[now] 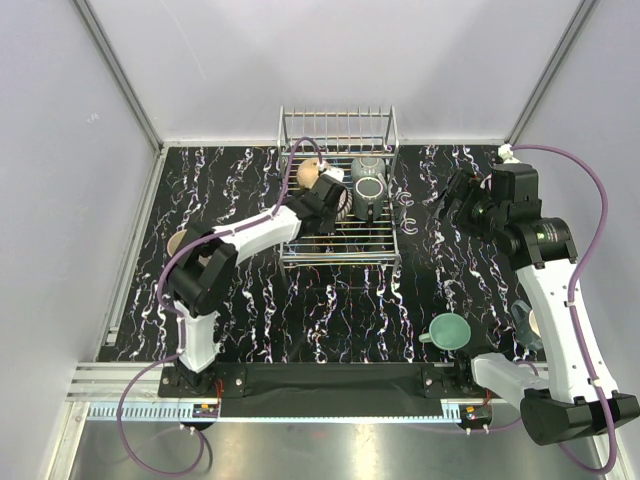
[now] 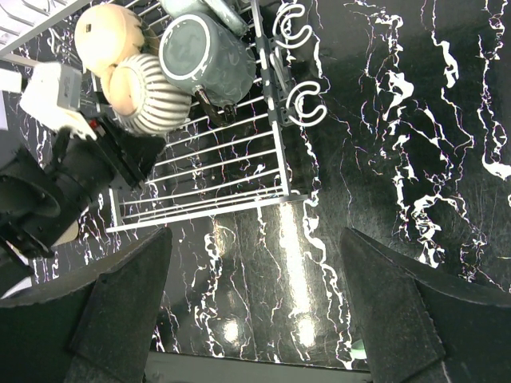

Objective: Load the cups into the dish rack

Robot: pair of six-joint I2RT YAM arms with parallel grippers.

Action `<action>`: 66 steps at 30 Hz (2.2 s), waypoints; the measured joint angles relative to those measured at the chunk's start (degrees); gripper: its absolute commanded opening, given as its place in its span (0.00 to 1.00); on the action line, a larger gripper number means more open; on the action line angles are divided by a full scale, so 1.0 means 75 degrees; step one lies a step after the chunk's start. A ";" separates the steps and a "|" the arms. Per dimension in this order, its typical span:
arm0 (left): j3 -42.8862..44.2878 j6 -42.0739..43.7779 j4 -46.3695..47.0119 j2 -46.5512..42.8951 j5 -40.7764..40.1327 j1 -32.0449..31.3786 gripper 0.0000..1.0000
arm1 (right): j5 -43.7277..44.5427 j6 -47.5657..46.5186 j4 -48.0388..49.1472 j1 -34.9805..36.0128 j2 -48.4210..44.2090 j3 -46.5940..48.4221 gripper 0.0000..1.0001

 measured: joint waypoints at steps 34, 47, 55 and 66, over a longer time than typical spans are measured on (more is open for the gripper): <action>0.1306 0.0070 -0.0629 0.0933 0.0146 0.0460 0.40 | 0.0003 -0.0102 -0.0221 0.0000 0.0000 0.0108 0.92; 0.0985 -0.0111 -0.0458 0.0708 0.0213 0.0530 0.68 | 0.0023 0.0090 -0.0519 0.0000 0.0070 0.0195 0.92; -0.0117 -0.0358 -0.0312 -0.0944 0.0548 0.0449 0.73 | 0.0965 0.0385 -0.1119 0.0000 0.0221 0.0221 0.89; -0.1644 -0.0734 -0.0047 -0.4106 0.1288 -0.0697 0.75 | 0.2352 0.0216 -0.1408 -0.2055 0.0254 -0.0641 0.87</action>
